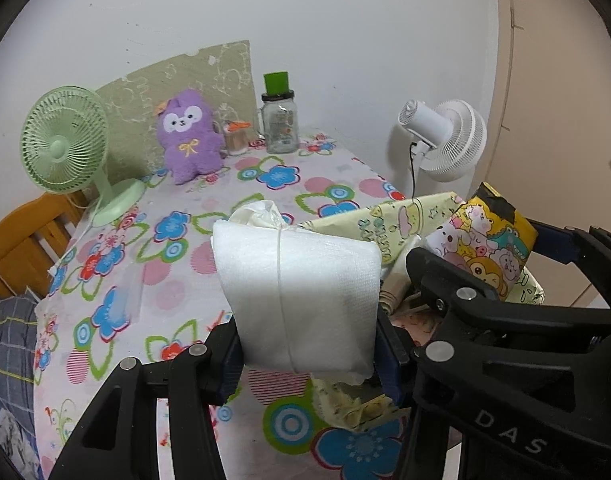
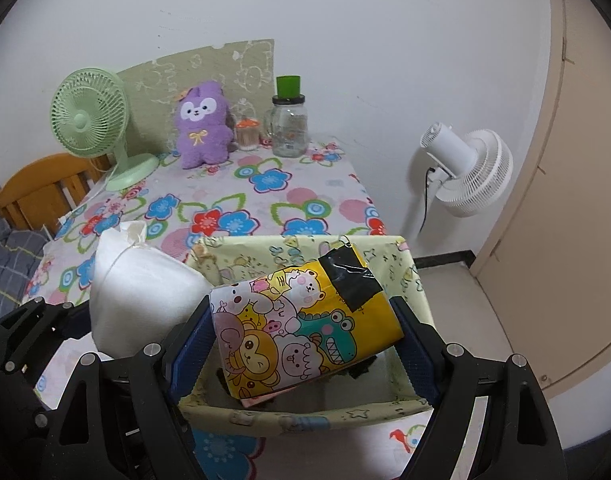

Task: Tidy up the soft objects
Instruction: 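Carry the white pad in the left tool while the right tool carries the pouch to the box, then lower the white pad into the box and open the left tool while the right tool lowers the pouch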

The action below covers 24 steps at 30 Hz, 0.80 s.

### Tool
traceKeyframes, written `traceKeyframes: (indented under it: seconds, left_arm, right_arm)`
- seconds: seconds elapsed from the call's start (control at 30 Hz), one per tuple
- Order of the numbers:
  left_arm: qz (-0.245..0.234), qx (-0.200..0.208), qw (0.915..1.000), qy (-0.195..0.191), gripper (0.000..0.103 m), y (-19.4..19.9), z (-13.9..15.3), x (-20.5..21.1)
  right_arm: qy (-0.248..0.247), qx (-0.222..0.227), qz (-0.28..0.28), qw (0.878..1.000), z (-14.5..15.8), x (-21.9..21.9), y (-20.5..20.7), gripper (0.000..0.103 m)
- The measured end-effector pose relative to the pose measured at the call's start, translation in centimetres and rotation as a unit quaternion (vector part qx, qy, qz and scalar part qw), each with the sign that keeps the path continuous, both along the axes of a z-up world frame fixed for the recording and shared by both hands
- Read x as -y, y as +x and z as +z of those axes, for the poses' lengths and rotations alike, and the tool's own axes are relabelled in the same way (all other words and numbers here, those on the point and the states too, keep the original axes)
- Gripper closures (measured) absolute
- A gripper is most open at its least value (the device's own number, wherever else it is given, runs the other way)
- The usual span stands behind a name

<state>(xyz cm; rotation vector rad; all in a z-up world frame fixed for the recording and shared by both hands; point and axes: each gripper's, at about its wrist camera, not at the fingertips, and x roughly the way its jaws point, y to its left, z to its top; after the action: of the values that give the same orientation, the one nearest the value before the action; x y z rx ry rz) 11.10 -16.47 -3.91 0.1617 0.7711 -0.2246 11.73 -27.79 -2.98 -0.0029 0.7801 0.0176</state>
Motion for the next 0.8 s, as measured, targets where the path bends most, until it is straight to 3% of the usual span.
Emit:
traceKeyframes:
  seconds: [0.1,0.4,0.53,0.8]
  left_arm:
    - [-0.009,-0.007,0.9999,0.002,0.045,0.2,-0.6,0.8]
    - [-0.031,-0.006,0.9993,0.018,0.026,0.6,-1.5,2.9]
    - [-0.046,-0.012,0.9987,0.021,0.013,0.9,-2.1,3.5]
    - [-0.057,-0.004,0.998,0.028,0.007,1.9,-2.3,4.0]
  right_arm:
    - [0.002,-0.002,-0.007,1.0,-0.3,0.7,0.0,0.018]
    - [0.007,-0.013,-0.021,1.0,-1.4,2.2,0.3,0.018]
    - [0.01,-0.016,-0.026,0.999,-1.7,2.6,0.7,0.018]
    - [0.011,-0.026,-0.031,0.999,-2.4,3.0,2.0,0.018]
